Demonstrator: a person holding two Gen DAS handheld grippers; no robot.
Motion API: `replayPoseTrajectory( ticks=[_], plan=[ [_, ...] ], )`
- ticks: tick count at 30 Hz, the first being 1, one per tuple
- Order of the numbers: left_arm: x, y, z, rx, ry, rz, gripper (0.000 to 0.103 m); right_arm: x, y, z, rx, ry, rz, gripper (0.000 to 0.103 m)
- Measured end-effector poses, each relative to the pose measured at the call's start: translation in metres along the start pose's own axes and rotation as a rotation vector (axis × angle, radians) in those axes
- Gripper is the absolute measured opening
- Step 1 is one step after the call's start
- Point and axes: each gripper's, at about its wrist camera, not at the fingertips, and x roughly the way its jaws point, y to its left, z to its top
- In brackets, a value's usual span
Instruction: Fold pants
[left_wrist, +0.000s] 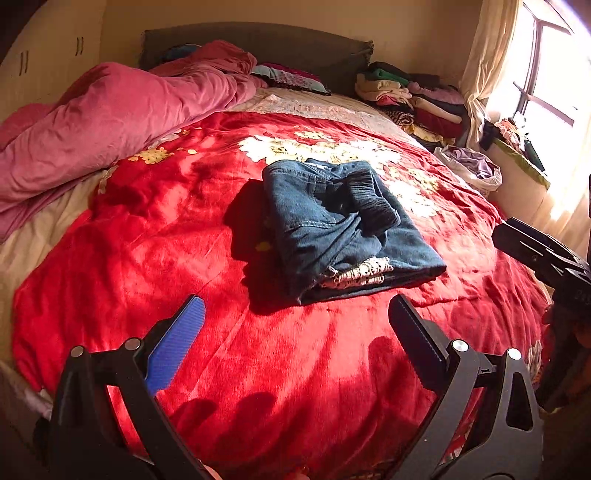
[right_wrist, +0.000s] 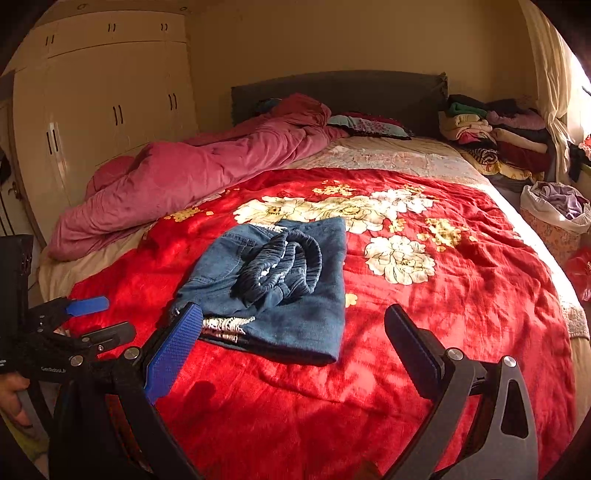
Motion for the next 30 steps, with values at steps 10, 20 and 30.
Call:
replayPoseTrajectory(
  ticks=[10, 20, 30],
  plan=[
    [0.004, 0.002, -0.019, -0.02, 0.025, 0.017, 0.093, 0.004, 0.0, -0.035, 0.03, 0.064, -0.011, 0.098],
    [0.008, 0.01, -0.027, -0.046, 0.035, 0.025, 0.093, 0.014, -0.001, -0.062, 0.043, 0.114, -0.035, 0.098],
    [0.011, 0.01, -0.03, -0.042, 0.047, 0.033, 0.093, 0.014, -0.007, -0.061, 0.047, 0.109, -0.051, 0.098]
  ],
)
